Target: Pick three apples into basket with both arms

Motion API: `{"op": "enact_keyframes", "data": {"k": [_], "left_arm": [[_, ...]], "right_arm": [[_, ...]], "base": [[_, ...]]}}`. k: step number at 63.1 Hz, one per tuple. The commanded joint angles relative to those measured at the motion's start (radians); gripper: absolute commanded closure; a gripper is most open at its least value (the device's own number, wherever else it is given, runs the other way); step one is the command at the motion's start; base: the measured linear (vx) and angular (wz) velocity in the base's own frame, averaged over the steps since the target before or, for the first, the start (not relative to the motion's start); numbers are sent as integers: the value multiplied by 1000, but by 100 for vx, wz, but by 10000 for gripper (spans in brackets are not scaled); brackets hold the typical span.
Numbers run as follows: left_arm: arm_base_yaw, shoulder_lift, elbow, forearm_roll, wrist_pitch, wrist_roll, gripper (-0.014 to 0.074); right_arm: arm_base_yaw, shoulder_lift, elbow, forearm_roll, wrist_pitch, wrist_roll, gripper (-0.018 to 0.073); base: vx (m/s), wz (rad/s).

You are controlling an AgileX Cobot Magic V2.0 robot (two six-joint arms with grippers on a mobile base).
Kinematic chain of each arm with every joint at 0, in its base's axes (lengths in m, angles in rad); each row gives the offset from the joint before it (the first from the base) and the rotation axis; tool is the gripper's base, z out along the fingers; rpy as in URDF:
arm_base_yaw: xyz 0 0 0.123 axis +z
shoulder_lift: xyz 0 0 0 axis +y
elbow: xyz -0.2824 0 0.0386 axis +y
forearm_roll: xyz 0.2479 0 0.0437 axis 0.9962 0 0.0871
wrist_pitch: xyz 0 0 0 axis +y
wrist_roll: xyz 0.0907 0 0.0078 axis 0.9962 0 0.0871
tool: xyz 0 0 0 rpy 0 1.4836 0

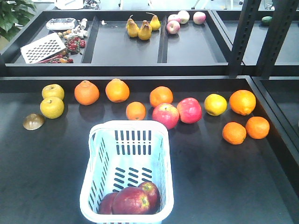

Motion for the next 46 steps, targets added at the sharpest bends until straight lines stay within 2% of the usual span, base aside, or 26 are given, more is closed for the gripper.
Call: {"op": "enact_keyframes", "data": {"k": [1, 46], "left_arm": [[-2, -15, 6, -4, -76, -8, 603], [-2, -15, 6, -4, -76, -8, 603]], "right_arm": [[-6, -11, 14, -9, -81, 0, 568], [-6, -10, 14, -9, -81, 0, 568]], "base": [[0, 0], [0, 0]]}}
